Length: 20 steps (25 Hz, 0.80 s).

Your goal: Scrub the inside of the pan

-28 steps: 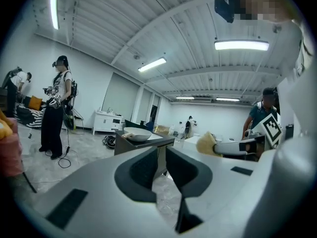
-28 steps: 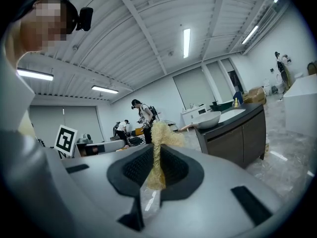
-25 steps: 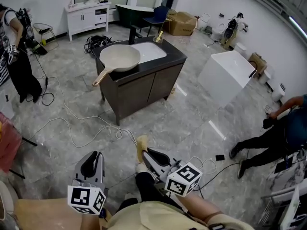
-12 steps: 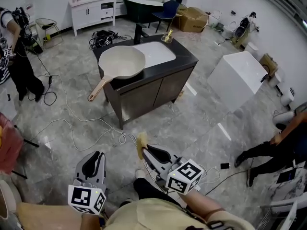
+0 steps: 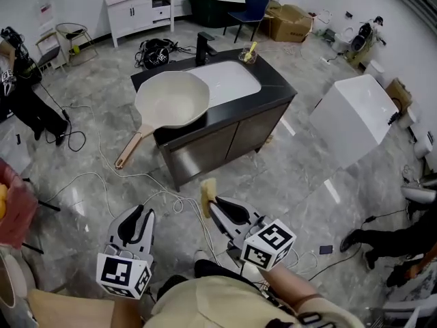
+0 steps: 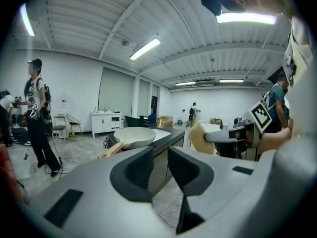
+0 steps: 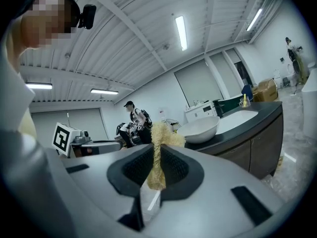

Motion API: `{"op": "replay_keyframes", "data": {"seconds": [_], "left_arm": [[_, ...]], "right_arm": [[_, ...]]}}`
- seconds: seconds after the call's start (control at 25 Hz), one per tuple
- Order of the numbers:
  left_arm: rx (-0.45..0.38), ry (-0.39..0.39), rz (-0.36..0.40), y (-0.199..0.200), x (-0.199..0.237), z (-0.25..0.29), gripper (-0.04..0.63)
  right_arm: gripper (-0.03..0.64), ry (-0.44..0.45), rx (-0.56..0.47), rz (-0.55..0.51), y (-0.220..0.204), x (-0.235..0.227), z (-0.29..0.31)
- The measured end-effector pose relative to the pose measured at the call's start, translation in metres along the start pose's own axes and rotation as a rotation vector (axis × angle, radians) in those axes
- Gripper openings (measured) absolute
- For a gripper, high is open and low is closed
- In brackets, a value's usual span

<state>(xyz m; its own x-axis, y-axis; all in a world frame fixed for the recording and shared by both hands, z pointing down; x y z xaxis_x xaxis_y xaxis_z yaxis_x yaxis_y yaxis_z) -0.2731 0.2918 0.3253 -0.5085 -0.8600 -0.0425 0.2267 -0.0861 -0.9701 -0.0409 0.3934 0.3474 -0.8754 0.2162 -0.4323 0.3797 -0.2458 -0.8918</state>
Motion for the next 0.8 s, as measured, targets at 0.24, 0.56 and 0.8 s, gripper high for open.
{"op": "replay_keyframes", "data": {"seconds": [0.24,0.56,0.8], "left_arm": [[0.049,0.025,0.069,0.009,0.005,0.036,0.151],[0.097,0.042,0.085,0.011,0.033,0.072,0.204],[0.262,0.072,0.349,0.009,0.064,0.133,0.239]], "right_arm": [[0.049,0.024,0.003,-0.013,0.020,-0.036,0.020],[0.051,0.008,0.033,-0.035,0.030,-0.062,0.045],[0.051,-0.042,0.045,-0.055,0.049,-0.094,0.072]]}}
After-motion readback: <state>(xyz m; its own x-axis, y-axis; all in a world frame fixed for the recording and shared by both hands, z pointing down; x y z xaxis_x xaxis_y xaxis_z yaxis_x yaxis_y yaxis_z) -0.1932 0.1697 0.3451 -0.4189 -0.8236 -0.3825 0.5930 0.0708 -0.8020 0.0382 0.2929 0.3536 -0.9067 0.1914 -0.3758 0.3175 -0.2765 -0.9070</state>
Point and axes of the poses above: the fingertips, and each gripper's own axes: z forward along the fingers, x to its left, y out of its top, the point moved 9 cm from there along -z, backward along the fingers, and after that the axes turned 4 degrees about z, right-handed, at the moved point
